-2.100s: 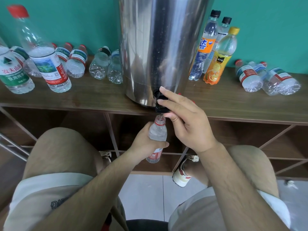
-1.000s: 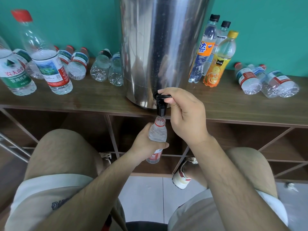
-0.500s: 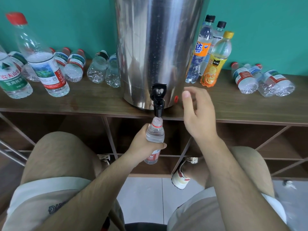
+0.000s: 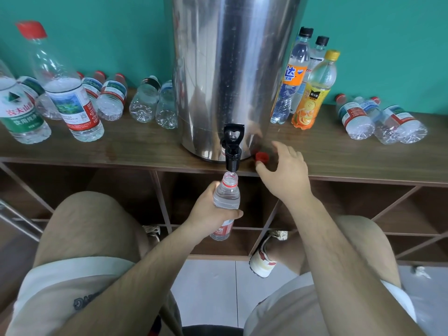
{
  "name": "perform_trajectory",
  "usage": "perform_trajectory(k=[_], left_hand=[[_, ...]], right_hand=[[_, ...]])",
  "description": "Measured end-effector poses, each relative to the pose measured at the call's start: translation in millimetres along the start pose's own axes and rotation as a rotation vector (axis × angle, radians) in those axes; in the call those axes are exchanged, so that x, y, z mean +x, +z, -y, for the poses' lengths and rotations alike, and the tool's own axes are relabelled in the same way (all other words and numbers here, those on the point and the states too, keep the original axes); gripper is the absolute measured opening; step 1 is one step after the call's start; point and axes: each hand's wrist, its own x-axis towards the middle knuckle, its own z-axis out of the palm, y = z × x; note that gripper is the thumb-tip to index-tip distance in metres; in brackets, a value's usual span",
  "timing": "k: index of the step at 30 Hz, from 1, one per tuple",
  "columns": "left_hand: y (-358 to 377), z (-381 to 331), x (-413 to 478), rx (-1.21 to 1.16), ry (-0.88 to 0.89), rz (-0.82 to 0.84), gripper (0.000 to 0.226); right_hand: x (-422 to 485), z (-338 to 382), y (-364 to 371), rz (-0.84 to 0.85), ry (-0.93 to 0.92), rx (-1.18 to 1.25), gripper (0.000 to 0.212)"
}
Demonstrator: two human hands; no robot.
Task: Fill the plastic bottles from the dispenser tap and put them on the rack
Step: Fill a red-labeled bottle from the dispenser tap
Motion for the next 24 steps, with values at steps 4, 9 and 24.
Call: perform_trajectory(k=[4,9,24], left_hand=[[-1,0,-2,-0.018,-0.004,-0.002,0.061],[-3,0,-4,-0.016,-0.012,-0.002,0.063],[10,10,-30,0.106,0.11,0.108,0.063]], right_hand=[[5,4,5,-0.005,-0.075,0.034,0.046],[-8,2,-12,0.064,-0.138,0.255,0.039],[-61,31,-60,0.458,-0.536,0.048,0.033]])
